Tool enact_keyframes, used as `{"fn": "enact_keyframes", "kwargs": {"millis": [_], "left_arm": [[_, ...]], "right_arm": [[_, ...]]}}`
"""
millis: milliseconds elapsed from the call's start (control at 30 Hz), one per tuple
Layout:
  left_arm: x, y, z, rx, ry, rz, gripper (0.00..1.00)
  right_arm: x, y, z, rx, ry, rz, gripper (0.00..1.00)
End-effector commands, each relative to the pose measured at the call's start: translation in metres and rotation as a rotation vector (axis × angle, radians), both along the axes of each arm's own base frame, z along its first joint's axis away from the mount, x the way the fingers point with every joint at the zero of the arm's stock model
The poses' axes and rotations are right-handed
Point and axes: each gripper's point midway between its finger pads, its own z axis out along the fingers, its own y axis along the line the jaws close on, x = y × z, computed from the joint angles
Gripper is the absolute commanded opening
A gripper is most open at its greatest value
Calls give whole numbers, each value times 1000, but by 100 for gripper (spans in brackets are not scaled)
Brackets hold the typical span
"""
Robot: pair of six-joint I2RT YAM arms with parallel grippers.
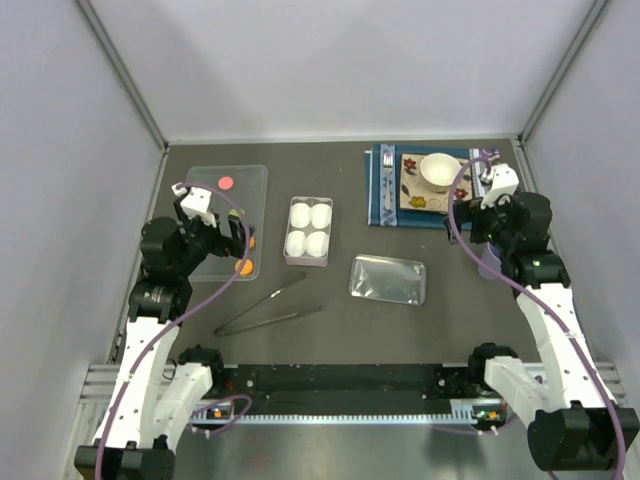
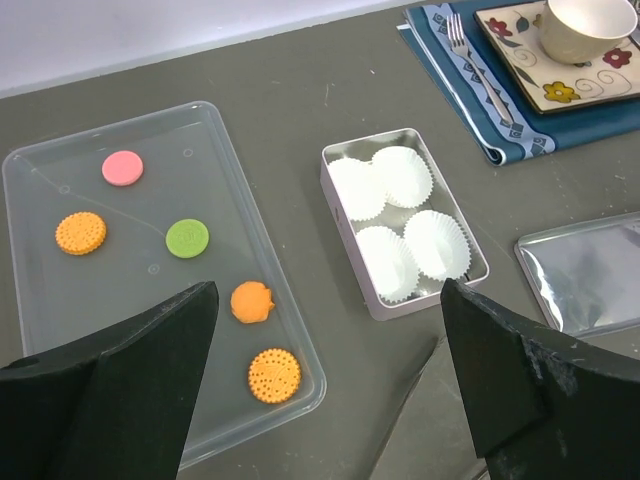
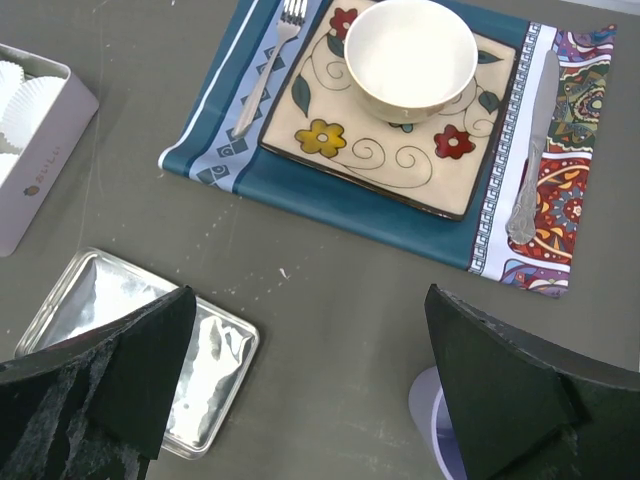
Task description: Pack the cookies
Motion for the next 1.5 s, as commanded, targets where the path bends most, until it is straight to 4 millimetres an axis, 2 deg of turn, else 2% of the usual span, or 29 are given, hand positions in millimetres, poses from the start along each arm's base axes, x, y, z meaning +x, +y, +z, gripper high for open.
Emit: {"fn": "enact_keyframes", "kwargs": {"millis": [0,400,633,667,1033,1267,1467], "left_arm": [[3,-4,17,-11,-40,-24,99],[-6,-4,14,74,-44,-72,99],[-22,-5,-12,219,25,-179,99],[-26,-4,-20,253,45,-199,99],[-66,-12,-56,383,152,-417,99],[-80,-10,-68,465,144,-496,99],[-91,-5,-93,549,199,-581,99]], "right_arm": [[4,6,17,8,-38,22,99],[8,8,7,11,10,29,99],[8,9,5,10,20,35,99],[7,10,4,11,23,39,99],[8,13,0,17,47,56,99],[8,15,-3,14,59,64,99],[9,16,-5,11,66,69,99]]}}
